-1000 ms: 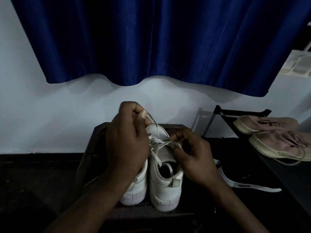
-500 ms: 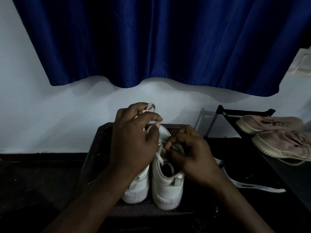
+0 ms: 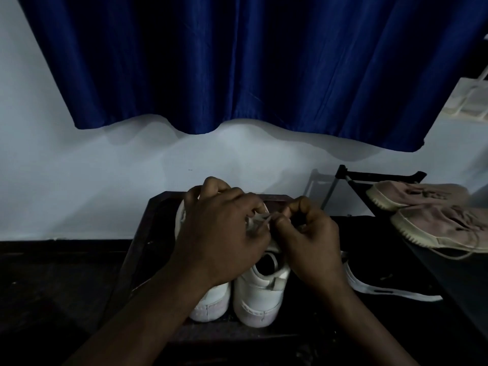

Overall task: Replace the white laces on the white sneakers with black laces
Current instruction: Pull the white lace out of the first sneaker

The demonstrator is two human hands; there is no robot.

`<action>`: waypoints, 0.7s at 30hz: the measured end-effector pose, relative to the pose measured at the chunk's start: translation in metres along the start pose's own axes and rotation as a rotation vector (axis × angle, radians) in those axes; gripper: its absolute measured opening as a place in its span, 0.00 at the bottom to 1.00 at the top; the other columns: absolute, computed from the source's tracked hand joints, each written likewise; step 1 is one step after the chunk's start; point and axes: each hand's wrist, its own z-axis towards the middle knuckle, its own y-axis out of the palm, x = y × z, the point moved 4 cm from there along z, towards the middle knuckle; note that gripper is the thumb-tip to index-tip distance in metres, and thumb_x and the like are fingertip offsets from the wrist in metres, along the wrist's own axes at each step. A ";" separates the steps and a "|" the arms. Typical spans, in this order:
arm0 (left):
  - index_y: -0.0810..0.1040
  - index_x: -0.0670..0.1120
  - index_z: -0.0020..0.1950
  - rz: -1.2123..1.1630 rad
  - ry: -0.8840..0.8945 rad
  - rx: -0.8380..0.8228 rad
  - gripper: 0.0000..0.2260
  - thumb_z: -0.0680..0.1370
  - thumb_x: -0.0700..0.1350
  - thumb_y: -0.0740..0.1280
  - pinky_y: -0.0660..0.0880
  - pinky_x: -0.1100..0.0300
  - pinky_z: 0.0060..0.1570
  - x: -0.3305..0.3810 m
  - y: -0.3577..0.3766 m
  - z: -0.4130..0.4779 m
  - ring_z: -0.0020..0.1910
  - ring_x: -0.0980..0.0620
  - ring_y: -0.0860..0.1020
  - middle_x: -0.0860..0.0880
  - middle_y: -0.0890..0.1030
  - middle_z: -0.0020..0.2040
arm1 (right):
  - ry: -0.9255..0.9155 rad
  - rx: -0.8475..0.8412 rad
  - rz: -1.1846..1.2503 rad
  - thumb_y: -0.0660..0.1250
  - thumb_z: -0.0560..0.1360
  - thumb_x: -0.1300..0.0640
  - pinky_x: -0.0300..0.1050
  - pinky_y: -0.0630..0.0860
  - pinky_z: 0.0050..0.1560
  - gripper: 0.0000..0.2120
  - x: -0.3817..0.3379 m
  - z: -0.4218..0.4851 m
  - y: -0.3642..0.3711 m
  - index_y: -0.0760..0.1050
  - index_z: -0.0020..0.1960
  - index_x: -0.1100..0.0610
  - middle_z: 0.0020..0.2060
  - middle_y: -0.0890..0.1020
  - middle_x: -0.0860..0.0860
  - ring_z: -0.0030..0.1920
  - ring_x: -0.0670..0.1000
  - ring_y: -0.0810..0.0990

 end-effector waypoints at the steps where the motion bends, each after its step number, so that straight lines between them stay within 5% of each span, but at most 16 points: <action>1: 0.80 0.60 0.49 0.006 0.004 0.000 0.13 0.71 0.62 0.63 0.64 0.52 0.55 0.001 0.000 0.000 0.56 0.54 0.71 0.63 0.80 0.43 | -0.006 0.010 -0.011 0.72 0.74 0.63 0.48 0.74 0.30 0.09 0.000 0.000 -0.001 0.75 0.39 0.55 0.31 0.80 0.53 0.29 0.52 0.77; 5: 0.79 0.59 0.48 0.000 0.012 0.028 0.11 0.69 0.57 0.64 0.63 0.52 0.50 0.002 -0.002 0.000 0.52 0.54 0.71 0.62 0.76 0.38 | -0.035 -0.045 -0.006 0.71 0.75 0.64 0.54 0.76 0.33 0.08 -0.004 0.002 -0.001 0.74 0.43 0.55 0.33 0.80 0.52 0.32 0.54 0.79; 12: 0.80 0.57 0.44 -0.121 -0.030 0.061 0.11 0.68 0.52 0.59 0.68 0.49 0.51 -0.001 -0.004 0.000 0.45 0.56 0.72 0.64 0.68 0.28 | -0.271 -0.314 -0.209 0.70 0.73 0.54 0.56 0.77 0.56 0.11 -0.004 0.005 0.005 0.82 0.54 0.48 0.52 0.84 0.41 0.57 0.49 0.81; 21: 0.78 0.58 0.43 -0.091 -0.038 0.037 0.10 0.70 0.55 0.57 0.65 0.51 0.51 0.000 -0.002 0.002 0.44 0.57 0.72 0.63 0.72 0.30 | -0.243 -0.282 -0.223 0.72 0.73 0.52 0.47 0.77 0.49 0.01 -0.006 0.007 0.007 0.82 0.44 0.48 0.44 0.82 0.39 0.48 0.44 0.81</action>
